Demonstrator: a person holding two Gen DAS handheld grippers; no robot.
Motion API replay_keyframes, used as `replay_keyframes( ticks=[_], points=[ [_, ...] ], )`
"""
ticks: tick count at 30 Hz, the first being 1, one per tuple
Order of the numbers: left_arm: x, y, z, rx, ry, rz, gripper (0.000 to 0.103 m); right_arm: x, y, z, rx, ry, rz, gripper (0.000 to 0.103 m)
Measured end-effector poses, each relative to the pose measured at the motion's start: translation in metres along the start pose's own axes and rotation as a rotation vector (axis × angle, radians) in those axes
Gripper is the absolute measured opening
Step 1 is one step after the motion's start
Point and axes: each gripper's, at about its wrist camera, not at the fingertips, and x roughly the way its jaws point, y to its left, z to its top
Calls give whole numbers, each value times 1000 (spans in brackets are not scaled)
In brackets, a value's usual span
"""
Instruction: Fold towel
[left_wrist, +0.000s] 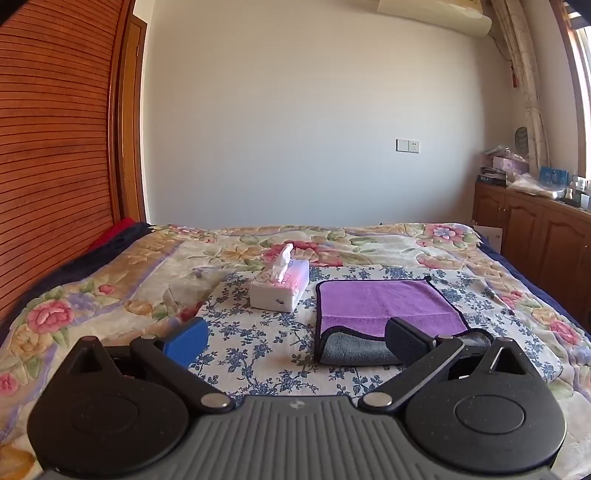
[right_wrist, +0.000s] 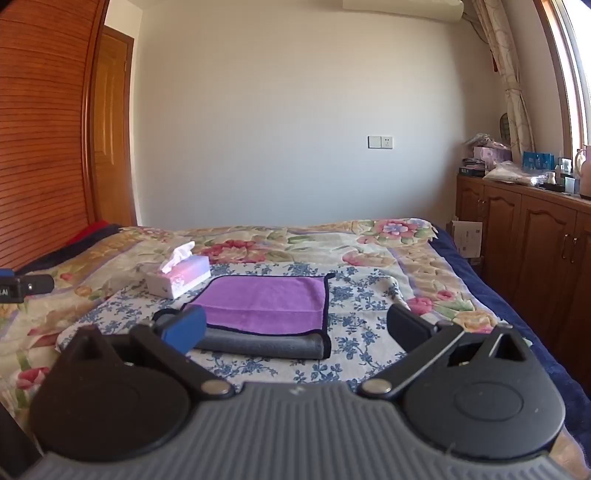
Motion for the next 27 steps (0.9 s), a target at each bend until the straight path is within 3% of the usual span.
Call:
replay_keyframes(
  ticks=[27],
  points=[
    [-1,-2,0,14,-8,12,103,0,-5,-1,7,-4,-2,103]
  ],
)
